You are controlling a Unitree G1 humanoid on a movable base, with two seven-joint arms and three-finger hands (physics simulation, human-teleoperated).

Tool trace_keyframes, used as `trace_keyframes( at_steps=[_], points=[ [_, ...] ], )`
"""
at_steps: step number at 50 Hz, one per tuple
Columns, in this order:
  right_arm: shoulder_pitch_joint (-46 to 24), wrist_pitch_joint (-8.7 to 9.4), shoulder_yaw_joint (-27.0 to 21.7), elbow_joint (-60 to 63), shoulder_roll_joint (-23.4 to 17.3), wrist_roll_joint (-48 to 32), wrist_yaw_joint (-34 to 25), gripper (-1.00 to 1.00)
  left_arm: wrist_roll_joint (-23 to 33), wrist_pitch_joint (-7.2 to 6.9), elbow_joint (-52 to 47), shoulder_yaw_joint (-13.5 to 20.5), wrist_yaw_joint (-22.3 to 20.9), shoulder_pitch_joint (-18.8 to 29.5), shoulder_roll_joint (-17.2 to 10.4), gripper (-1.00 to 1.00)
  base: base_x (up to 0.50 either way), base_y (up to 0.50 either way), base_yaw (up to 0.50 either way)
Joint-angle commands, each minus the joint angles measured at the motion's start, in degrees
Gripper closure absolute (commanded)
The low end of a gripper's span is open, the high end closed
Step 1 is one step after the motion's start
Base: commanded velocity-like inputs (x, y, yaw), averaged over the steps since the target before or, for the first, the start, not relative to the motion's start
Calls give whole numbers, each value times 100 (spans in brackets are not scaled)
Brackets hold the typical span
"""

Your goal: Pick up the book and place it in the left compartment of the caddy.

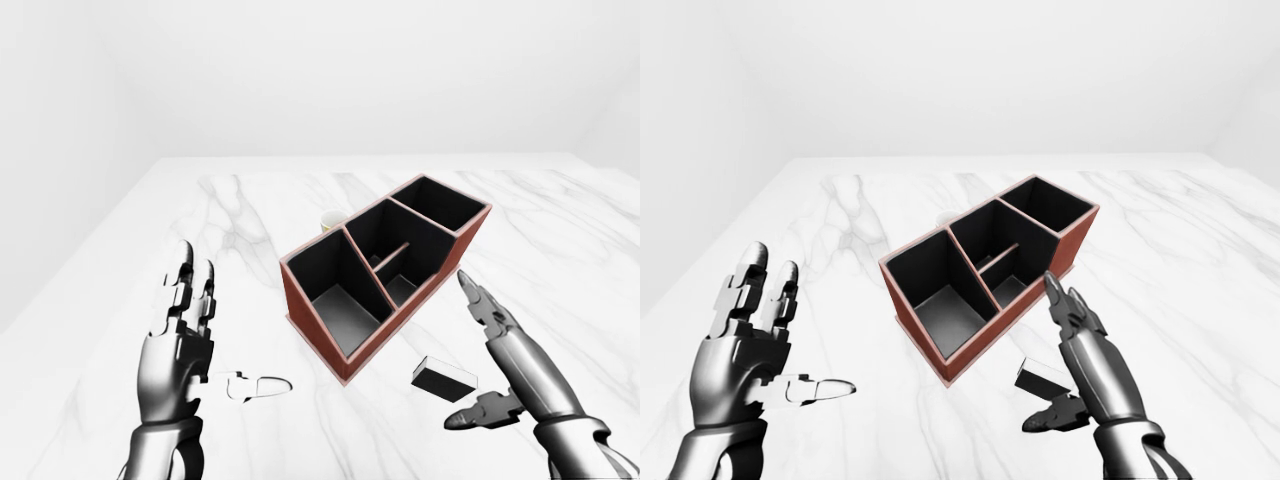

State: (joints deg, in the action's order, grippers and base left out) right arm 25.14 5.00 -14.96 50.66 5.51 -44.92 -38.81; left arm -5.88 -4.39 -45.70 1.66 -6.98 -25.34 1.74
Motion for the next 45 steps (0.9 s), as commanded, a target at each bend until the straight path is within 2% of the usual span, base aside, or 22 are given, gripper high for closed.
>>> trace_keyframes(
  at_steps=[1,8,13,26,27,32,35,45],
  points=[
    [-425,0,-426,-310,-131,-45,-119,-100,42,5,54,-36,29,26,-8,-100,0,0,0],
    [-359,0,-489,-724,-163,-135,-119,-100,86,94,127,-137,81,4,-52,-100,0,0,0],
    [-456,0,-675,-923,-253,-180,-119,-100,43,47,61,-97,82,-1,-60,-100,0,0,0],
    [-386,0,-990,-1196,-251,-176,-119,-100,74,86,111,-117,82,-7,-54,-100,0,0,0],
    [-410,0,-1014,-1186,-249,-186,-119,-100,54,-61,-70,-102,107,29,-72,-100,0,0,0],
    [-458,0,-1112,-1279,-272,-261,-119,-100,36,-61,-159,-69,71,-11,-46,-100,0,0,0],
    [-481,0,-1150,-1383,-291,-259,-119,-100,52,16,-15,-80,51,-45,-29,-100,0,0,0],
    [-656,0,-1099,-1623,-480,-509,-119,-100,98,55,29,-166,109,-49,-66,-100,0,0,0]
  ],
)
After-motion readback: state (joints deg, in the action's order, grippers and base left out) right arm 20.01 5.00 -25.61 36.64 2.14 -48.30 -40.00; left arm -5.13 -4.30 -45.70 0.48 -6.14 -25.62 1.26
